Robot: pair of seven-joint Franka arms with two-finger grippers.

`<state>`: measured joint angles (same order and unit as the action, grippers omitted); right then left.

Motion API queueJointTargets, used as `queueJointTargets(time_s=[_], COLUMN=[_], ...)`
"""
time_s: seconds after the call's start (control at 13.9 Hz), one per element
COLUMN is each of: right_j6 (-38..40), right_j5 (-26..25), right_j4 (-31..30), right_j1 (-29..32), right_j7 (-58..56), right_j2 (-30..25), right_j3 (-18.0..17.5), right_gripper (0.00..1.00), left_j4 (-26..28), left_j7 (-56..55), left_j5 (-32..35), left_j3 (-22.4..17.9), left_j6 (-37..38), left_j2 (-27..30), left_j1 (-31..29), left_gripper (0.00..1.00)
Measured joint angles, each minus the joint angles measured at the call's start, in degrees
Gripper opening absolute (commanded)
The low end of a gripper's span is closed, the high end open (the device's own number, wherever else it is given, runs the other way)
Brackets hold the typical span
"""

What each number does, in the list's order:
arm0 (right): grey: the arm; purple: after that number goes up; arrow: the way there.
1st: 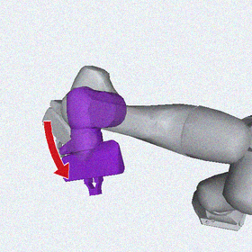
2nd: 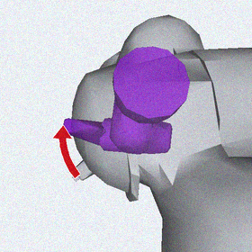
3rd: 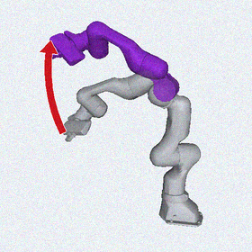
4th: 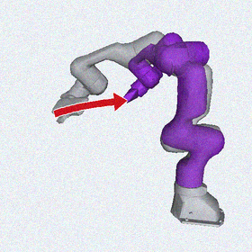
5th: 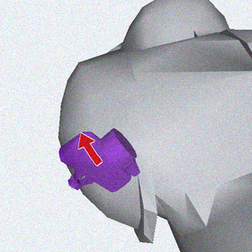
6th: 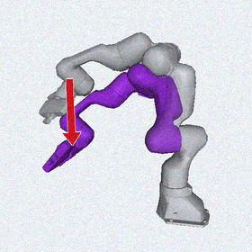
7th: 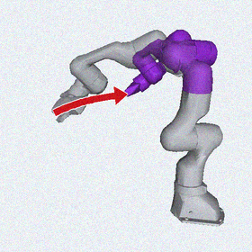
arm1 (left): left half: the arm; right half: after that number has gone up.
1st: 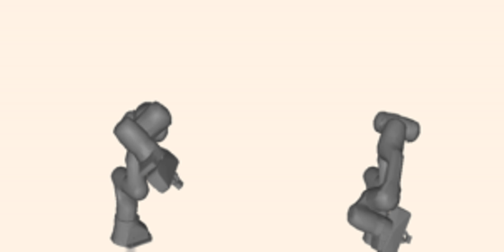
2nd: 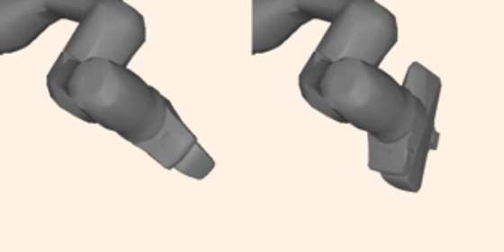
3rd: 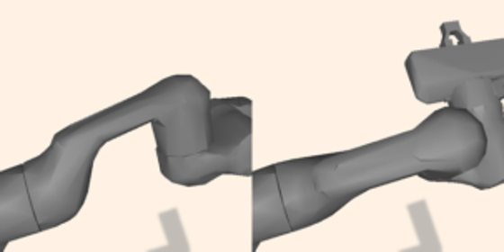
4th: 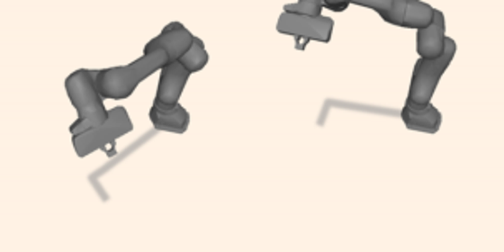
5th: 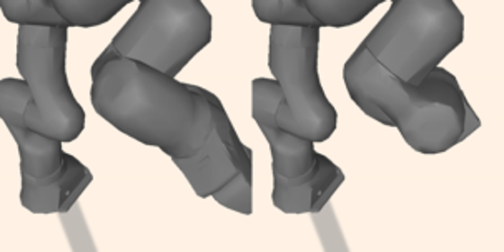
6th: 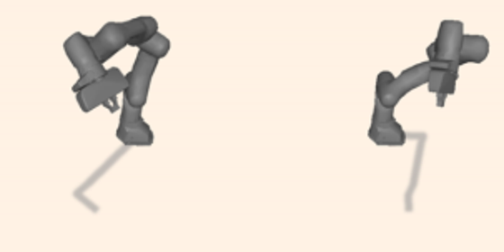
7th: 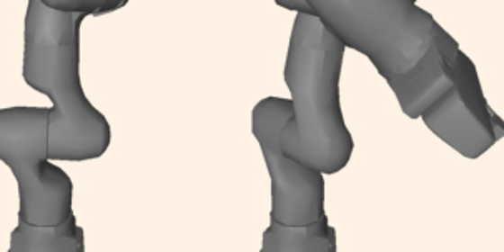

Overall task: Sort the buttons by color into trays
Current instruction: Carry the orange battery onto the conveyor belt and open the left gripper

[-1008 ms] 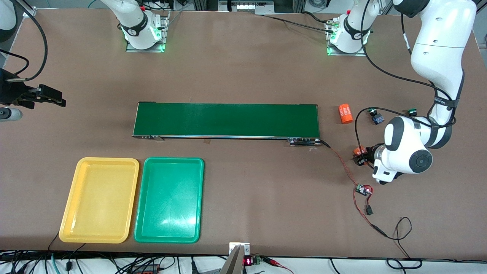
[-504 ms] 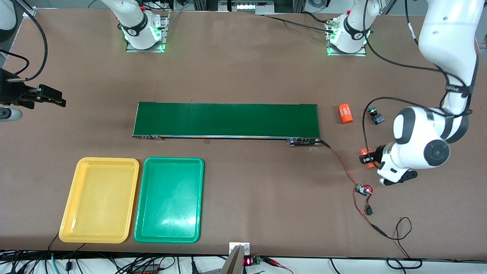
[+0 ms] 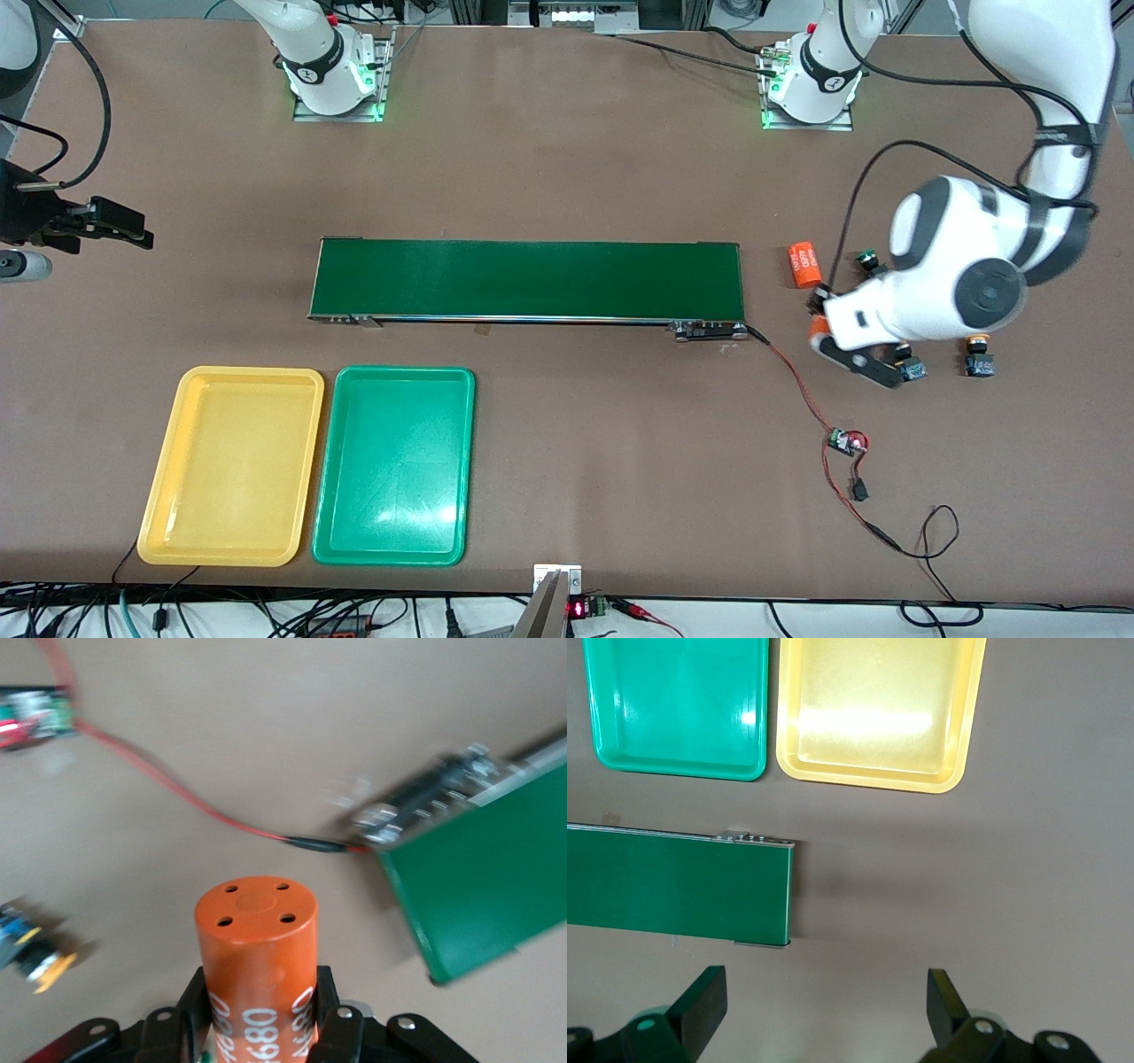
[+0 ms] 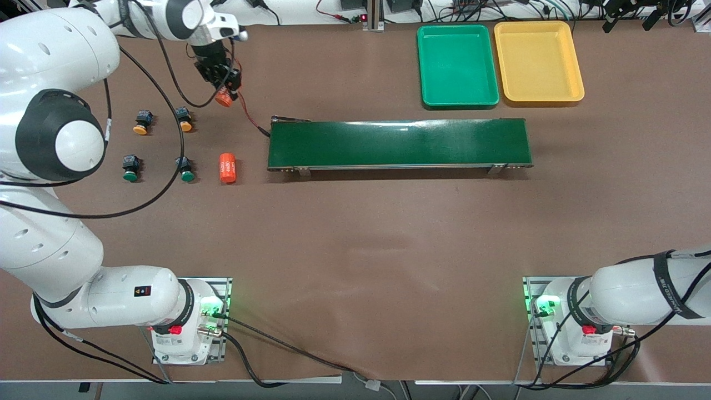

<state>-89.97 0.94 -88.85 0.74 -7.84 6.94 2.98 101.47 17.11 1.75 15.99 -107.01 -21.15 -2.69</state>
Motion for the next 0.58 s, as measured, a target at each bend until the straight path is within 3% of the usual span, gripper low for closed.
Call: queueJointTargets(time_s=[0.29, 0.58], right_j6=[0.00, 0.00], right_j5=[0.00, 0.00], right_j4=[0.00, 0.00], right_j1=[0.00, 0.01], right_j7=[0.00, 0.00], right_j2=[0.00, 0.00], right_j3=[0.00, 0.00], right_gripper=[1.00, 1.00], left_j4=[3.84, 5.47], left_j7=[5.95, 26.38], left_j5=[5.62, 7.94], left_j3=[3.24, 3.42], left_j6=[-0.44, -4.47], left_j2=[2.95, 2.21], left_j1=[10.19, 11.47], left_gripper=[0.00, 0.00])
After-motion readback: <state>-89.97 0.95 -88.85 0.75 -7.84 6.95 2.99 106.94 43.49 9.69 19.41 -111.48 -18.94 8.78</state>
